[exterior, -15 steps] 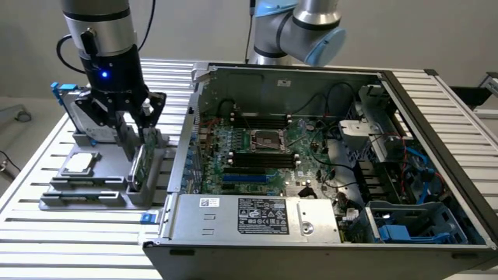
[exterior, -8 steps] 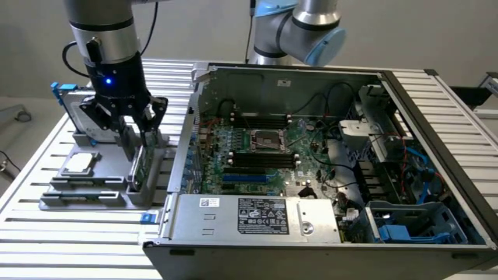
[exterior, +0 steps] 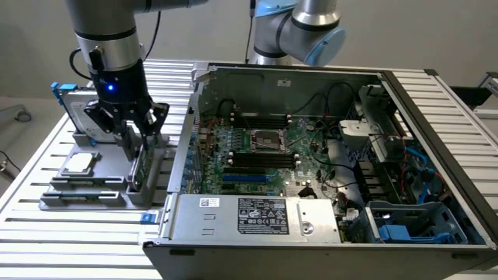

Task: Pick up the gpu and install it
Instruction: 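Pick up the gpu and move the gpu toward the slot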

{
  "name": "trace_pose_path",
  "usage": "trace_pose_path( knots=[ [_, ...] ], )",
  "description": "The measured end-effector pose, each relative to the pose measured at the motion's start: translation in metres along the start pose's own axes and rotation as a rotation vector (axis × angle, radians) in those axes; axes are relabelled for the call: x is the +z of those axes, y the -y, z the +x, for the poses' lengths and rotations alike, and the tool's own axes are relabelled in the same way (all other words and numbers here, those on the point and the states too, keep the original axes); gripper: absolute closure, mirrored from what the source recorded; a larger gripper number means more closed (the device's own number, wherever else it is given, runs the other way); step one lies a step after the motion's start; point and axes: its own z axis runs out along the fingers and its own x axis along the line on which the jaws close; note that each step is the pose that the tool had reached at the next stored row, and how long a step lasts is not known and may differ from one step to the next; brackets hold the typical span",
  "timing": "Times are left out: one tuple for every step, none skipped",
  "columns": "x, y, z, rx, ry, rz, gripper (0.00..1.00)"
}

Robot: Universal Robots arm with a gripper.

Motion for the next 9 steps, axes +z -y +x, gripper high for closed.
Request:
trace_pose_path(
  knots=[
    [0.0007, -0.0007, 0.0, 0.004, 0.0022, -0.0001, 0.58],
    [0.0013, -0.0013, 0.001, 0.007, 0.0063, 0.0001, 0.58],
    [0.0021, -0.002, 0.002, 0.01, 0.0109, 0.0, 0.58],
    [0.0032, -0.0026, 0.003, 0.012, 0.015, -0.0001, 0.58],
    [0.0046, -0.0031, 0.005, 0.014, 0.0188, 0.0, 0.58],
    [0.0059, -0.0034, 0.008, 0.016, 0.0223, 0.0002, 0.58],
    [0.0073, -0.0037, 0.01, 0.018, 0.0267, 0.0005, 0.58],
    [0.0085, -0.0039, 0.011, 0.019, 0.0334, 0.0009, 0.58],
    [0.0094, -0.004, 0.013, 0.02, 0.0405, 0.0012, 0.58]
  ],
)
